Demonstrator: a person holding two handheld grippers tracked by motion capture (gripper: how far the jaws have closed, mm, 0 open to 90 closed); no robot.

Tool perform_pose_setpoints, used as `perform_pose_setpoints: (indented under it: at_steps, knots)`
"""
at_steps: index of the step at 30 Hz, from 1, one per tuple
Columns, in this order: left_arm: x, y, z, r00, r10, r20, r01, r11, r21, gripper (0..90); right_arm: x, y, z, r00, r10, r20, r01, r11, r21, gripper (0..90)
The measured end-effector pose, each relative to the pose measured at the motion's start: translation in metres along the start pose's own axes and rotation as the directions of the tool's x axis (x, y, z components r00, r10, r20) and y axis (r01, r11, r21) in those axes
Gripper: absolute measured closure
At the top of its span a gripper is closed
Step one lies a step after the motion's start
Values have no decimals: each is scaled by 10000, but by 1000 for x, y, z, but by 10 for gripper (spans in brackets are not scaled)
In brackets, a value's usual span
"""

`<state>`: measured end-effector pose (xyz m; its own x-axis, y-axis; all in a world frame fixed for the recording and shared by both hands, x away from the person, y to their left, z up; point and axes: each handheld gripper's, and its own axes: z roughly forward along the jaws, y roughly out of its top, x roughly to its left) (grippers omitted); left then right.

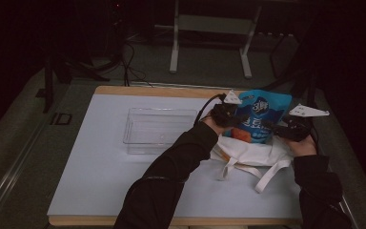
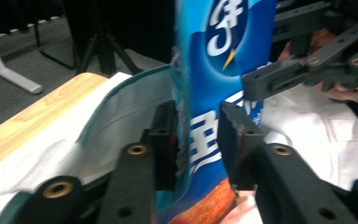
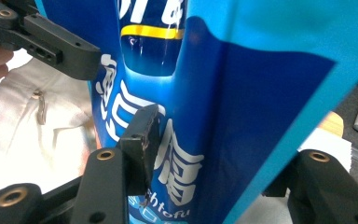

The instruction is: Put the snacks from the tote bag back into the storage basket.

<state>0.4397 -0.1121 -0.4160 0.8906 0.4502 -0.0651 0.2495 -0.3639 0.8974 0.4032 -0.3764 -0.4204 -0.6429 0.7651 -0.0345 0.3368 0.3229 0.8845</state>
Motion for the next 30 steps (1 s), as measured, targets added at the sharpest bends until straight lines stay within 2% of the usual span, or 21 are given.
perform_pose_setpoints:
  at_steps: [3, 8, 11, 14, 17, 24, 30]
  knots:
    - [-2, 1, 3, 10000, -9, -30, 10, 10000, 77, 705, 2, 0, 3, 9999, -19, -120, 20, 10000, 82, 501]
    - [0, 1, 4, 9999, -138, -42, 139, 9999, 97, 791, 0, 0, 4, 9992, 157, -357, -154, 9999, 73, 528]
    - [-3, 2, 7, 9997, 84, -213, -77, 9994, 339, 792, 0, 0, 5, 9979, 149, -627, -139, 9998, 165, 594]
    - [-4, 2, 8, 9996, 64, -285, -53, 9993, 365, 838, 3, 1, 5, 9981, -52, -614, 66, 9997, 230, 647]
    - [-7, 2, 9, 9980, 346, -520, -325, 9986, 415, 878, 5, 1, 5, 9981, 3, -619, 13, 9997, 254, 697]
    - [-11, 4, 11, 9956, 485, -797, -447, 9978, 491, 898, 8, 2, 5, 9983, 115, -572, -94, 9993, 367, 782]
    - [-9, 4, 10, 9969, 308, -720, -274, 9985, 479, 900, 9, 4, 4, 9987, 178, -481, -160, 9991, 381, 805]
